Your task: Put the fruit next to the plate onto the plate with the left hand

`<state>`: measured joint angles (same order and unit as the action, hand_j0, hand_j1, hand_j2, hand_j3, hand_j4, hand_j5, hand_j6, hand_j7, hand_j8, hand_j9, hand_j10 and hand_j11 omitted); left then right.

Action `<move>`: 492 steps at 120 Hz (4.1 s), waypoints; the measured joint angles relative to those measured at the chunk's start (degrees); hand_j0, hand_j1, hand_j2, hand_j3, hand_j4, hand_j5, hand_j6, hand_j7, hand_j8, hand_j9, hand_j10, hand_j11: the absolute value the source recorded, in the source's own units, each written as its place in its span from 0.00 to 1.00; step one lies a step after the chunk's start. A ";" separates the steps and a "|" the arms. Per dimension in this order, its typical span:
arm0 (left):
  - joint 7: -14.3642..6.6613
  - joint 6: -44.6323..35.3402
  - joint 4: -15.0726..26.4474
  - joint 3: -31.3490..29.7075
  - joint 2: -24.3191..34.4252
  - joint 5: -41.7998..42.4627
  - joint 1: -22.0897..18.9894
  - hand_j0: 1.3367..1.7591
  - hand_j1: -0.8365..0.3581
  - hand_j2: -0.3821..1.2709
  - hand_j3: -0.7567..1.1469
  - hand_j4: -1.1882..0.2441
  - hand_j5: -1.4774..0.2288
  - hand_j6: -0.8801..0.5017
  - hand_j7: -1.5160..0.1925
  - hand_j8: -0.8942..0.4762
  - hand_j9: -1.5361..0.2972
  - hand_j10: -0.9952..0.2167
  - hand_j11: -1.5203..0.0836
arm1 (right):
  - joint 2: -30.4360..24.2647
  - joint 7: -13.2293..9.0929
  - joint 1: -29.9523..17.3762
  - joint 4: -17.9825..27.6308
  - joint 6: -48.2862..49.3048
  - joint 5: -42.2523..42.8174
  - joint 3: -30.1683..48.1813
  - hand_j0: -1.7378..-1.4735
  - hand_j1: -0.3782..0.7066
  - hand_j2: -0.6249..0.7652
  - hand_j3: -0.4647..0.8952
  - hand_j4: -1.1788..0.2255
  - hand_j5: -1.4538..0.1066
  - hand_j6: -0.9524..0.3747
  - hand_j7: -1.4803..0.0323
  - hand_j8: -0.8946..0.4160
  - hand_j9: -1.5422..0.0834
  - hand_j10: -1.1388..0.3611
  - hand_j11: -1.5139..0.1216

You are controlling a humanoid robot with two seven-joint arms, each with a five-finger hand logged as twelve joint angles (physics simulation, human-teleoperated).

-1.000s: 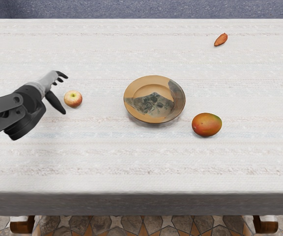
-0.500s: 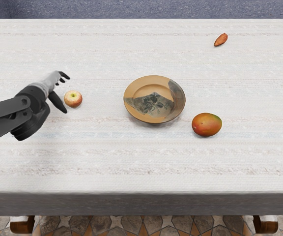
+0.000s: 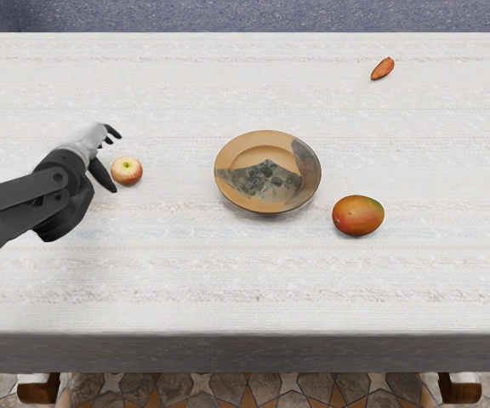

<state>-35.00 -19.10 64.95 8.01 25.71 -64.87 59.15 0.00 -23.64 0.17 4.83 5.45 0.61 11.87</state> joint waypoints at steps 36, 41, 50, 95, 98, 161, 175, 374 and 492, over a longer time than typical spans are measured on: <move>0.00 -0.01 -0.26 -0.18 -1.99 -0.14 0.00 0.76 0.68 0.27 0.40 0.61 0.62 0.40 0.65 0.42 0.61 0.56 0.69 | 0.00 0.00 0.00 0.00 0.04 0.00 0.00 0.30 0.03 0.45 0.34 0.84 0.93 0.72 0.98 0.68 0.95 0.76 0.93; 0.00 0.00 -0.29 -0.19 -2.15 -0.14 0.00 0.76 0.67 0.27 0.40 0.60 0.62 0.40 0.64 0.42 0.61 0.55 0.69 | 0.00 0.00 0.00 0.00 0.06 0.00 0.00 0.30 0.03 0.45 0.34 0.84 0.93 0.72 0.98 0.68 0.95 0.76 0.93; 0.00 0.01 -0.32 -0.19 -2.24 -0.13 0.00 0.76 0.67 0.27 0.40 0.60 0.62 0.40 0.64 0.41 0.61 0.55 0.68 | 0.00 0.00 0.00 0.00 0.06 0.00 0.00 0.30 0.03 0.45 0.34 0.84 0.93 0.72 0.98 0.68 0.95 0.76 0.93; 0.00 0.02 -3.27 -0.32 -4.39 -0.13 0.06 0.76 0.61 0.28 0.40 0.56 0.58 0.36 0.60 0.37 0.57 0.50 0.64 | 0.00 0.00 0.00 0.00 0.06 0.00 0.00 0.30 0.03 0.45 0.34 0.84 0.93 0.72 0.98 0.68 0.95 0.76 0.93; 0.00 0.02 -3.31 -0.33 -4.48 -0.13 0.08 0.76 0.61 0.28 0.40 0.56 0.57 0.36 0.59 0.37 0.57 0.50 0.64 | 0.00 0.00 0.00 0.00 0.07 0.00 0.00 0.30 0.03 0.45 0.34 0.84 0.93 0.72 0.98 0.68 0.95 0.76 0.93; 0.04 0.01 -6.11 -0.61 -6.64 -0.05 -0.04 0.66 0.55 0.32 0.45 0.51 0.52 0.31 0.54 0.32 0.52 0.45 0.58 | 0.00 0.00 0.00 0.00 0.00 -0.01 0.00 0.30 0.03 0.45 0.34 0.84 0.93 0.72 0.98 0.68 0.95 0.76 0.93; 0.04 0.01 -6.25 -0.62 -6.64 -0.04 -0.06 0.64 0.52 0.33 0.50 0.49 0.50 0.28 0.52 0.30 0.49 0.42 0.55 | 0.00 0.00 0.00 0.00 -0.01 0.00 0.00 0.30 0.03 0.45 0.34 0.84 0.93 0.72 0.98 0.68 0.95 0.76 0.93; 0.09 0.67 13.79 1.79 -9.46 2.34 11.09 0.75 0.44 0.43 0.40 0.42 0.21 0.42 0.26 0.43 0.26 0.33 0.29 | 0.00 -0.04 0.42 0.09 0.01 0.02 -0.94 0.30 0.03 0.45 0.34 0.84 0.93 0.72 0.98 0.68 0.95 0.76 0.93; 0.00 2.39 12.09 9.77 -8.91 17.74 10.32 0.76 0.81 0.27 0.40 0.69 0.70 0.52 0.73 0.53 0.69 0.65 0.78 | 0.00 -0.03 0.96 0.09 0.06 0.05 -1.25 0.30 0.03 0.45 0.34 0.84 0.93 0.72 0.98 0.68 0.95 0.76 0.93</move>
<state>-35.00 -16.71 77.04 17.78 16.80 -47.13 69.48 0.00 -23.67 1.14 4.92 5.52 0.67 10.62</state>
